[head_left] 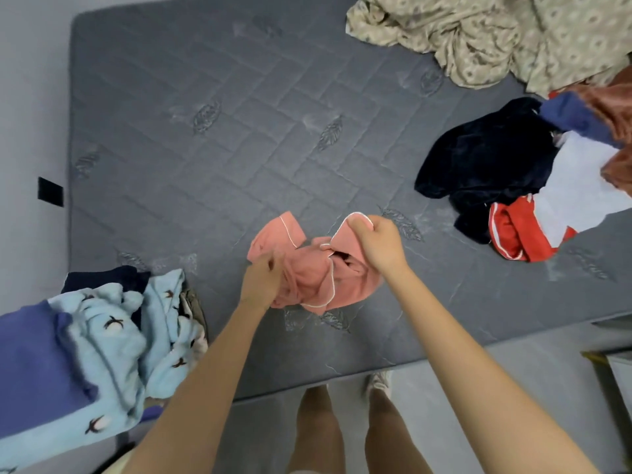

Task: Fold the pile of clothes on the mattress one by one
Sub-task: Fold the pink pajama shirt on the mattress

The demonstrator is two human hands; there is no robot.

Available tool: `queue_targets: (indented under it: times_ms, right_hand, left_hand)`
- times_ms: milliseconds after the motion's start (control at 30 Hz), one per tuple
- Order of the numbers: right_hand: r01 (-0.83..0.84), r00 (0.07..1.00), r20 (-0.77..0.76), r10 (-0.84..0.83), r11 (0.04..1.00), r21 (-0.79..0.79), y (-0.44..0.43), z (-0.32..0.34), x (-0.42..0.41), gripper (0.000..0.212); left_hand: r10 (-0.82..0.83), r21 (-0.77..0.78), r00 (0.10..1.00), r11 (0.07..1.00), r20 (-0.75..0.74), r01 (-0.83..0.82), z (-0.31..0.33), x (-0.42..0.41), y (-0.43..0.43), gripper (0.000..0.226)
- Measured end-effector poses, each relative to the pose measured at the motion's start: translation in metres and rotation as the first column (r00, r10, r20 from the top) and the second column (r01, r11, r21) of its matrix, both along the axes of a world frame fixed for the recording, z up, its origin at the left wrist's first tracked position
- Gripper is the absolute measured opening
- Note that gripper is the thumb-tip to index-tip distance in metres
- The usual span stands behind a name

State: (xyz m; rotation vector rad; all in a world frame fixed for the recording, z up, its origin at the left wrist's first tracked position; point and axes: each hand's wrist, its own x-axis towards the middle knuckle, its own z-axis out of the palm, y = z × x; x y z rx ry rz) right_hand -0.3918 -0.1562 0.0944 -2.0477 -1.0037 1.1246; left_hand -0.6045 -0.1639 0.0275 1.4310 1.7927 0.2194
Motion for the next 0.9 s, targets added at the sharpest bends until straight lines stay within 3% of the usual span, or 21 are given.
queue_targets:
  times_ms: [67,100,167,233,300,333,467,533,667,767,900]
  right_hand:
    - [-0.029,1.000,-0.008,0.029,0.999,-0.013,0.001,-0.004,-0.002,0.038]
    - [-0.066,0.998,-0.017,0.066,0.998,-0.013,0.002,-0.004,-0.004,0.039]
    - [-0.163,0.986,-0.037,0.163,0.987,-0.012,0.007,-0.002,-0.009,0.039]
    - [-0.254,0.967,-0.016,0.254,0.967,-0.023,0.011,0.001,-0.015,0.041]
    - [-0.256,0.967,0.016,0.256,0.967,-0.013,0.017,0.001,-0.016,0.042]
    - [-0.231,0.973,0.008,0.231,0.973,-0.003,0.019,0.001,-0.016,0.042]
    - [-0.108,0.993,-0.048,0.109,0.994,0.029,0.028,-0.012,-0.009,0.035]
    - [-0.018,0.998,-0.062,0.023,0.997,0.077,0.029,-0.018,-0.003,0.018]
    - [0.097,0.995,-0.039,-0.093,0.988,0.121,0.021,-0.028,0.007,0.033]
    - [0.118,0.991,-0.068,-0.118,0.993,0.007,0.008,-0.037,0.011,0.052]
    - [0.078,0.987,-0.127,-0.098,0.984,-0.158,-0.003,-0.047,0.012,0.083]
  left_hand:
    - [-0.066,-0.006,0.997,0.998,-0.040,0.066,-0.003,0.000,0.005,0.030]
    - [-0.075,0.005,0.997,0.997,0.018,0.075,-0.001,0.000,0.009,0.027]
    - [-0.153,0.005,0.959,0.988,0.239,0.156,0.007,0.003,0.018,0.040]
    - [-0.192,-0.079,0.844,0.961,0.501,0.266,0.021,0.011,0.024,0.052]
    - [-0.211,-0.125,0.732,0.918,0.647,0.375,0.034,0.026,0.030,0.043]
    - [-0.225,-0.114,0.716,0.913,0.661,0.393,0.037,0.033,0.034,0.037]
    - [-0.234,-0.072,0.830,0.948,0.506,0.311,0.024,0.051,0.048,0.007]
    - [-0.151,-0.069,0.903,0.978,0.403,0.195,0.015,0.054,0.051,0.027]
    - [-0.006,0.000,0.963,1.000,0.271,0.006,0.014,0.064,0.055,0.040]
    - [0.102,-0.040,0.932,0.995,0.348,-0.094,0.024,0.071,0.062,0.042]
    - [0.179,0.023,0.878,0.977,0.444,-0.210,0.040,0.079,0.069,0.050]
